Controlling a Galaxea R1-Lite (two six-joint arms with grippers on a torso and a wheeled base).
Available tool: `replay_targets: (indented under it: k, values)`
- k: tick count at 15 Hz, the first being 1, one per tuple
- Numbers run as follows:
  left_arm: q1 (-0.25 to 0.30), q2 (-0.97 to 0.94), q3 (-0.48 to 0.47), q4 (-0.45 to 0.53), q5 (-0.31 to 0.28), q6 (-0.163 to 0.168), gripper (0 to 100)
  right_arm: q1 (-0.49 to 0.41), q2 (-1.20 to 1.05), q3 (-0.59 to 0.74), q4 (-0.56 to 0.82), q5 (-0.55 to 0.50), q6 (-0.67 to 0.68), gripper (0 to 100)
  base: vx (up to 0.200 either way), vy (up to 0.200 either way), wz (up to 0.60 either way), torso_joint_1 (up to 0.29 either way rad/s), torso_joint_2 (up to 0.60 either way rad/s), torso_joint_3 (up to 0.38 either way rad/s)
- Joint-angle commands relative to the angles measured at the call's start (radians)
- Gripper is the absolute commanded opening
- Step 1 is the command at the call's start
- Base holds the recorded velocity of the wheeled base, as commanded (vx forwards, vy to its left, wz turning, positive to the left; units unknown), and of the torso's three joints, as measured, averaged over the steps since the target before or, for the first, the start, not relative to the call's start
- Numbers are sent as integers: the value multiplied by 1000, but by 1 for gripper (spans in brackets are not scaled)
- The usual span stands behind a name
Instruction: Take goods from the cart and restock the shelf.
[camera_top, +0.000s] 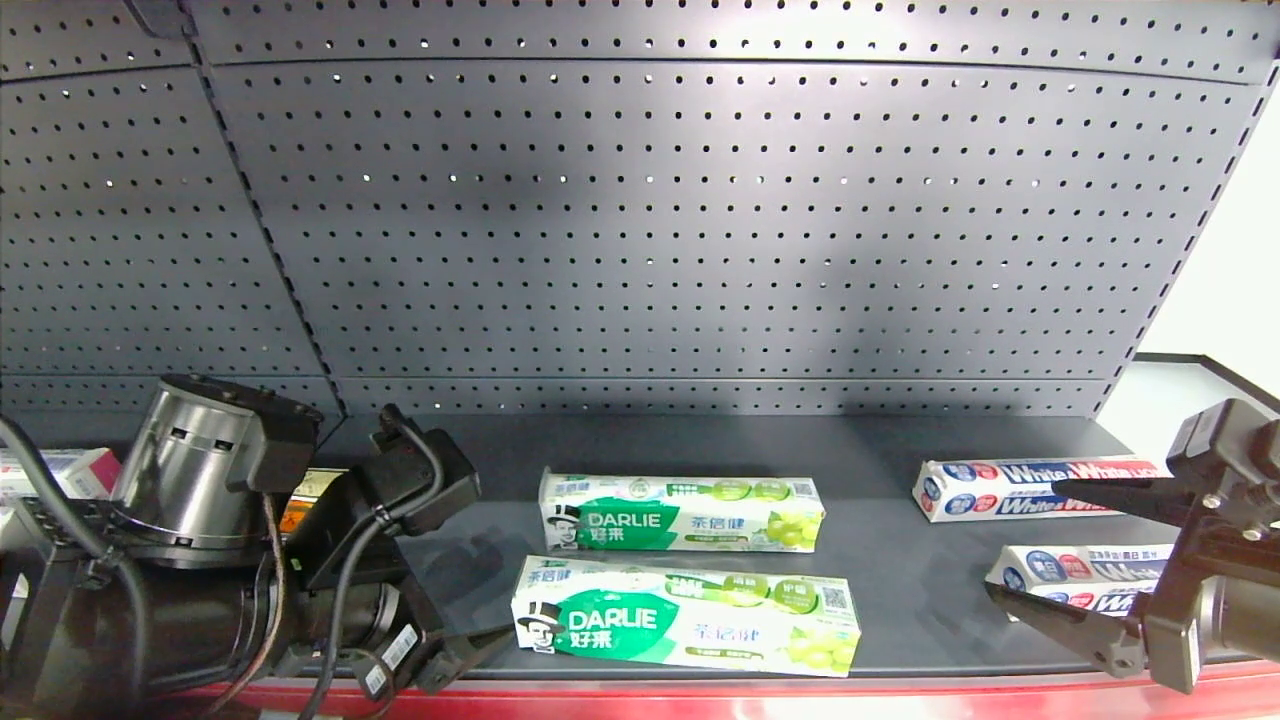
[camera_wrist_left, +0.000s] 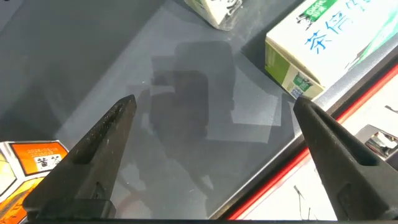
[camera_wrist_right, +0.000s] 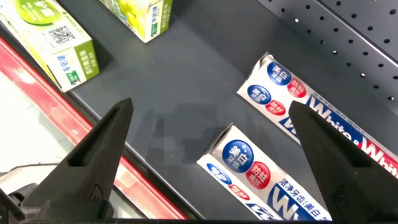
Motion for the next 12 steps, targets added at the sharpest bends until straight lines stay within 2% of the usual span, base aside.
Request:
replay_targets:
  k: [1,8,10,12]
  values:
    - [3,1,-6,0,0,-1,100,-1,7,-1,0,2,-1,100,0,0,0,0,0,0]
    - [8,-14,19,-2,0,-5,100,-1,4,-1,0,0,-1,100,0,0,0,0,0,0]
    - [82,-85,51,-2,-2,-5,100,-3,4,-14,-2,2,4,100,0,0,0,0,0,0]
    - [125,-132,65,-3,-2,-7,100,-10,7,-31,-6,3,16,100,0,0,0,0,0,0]
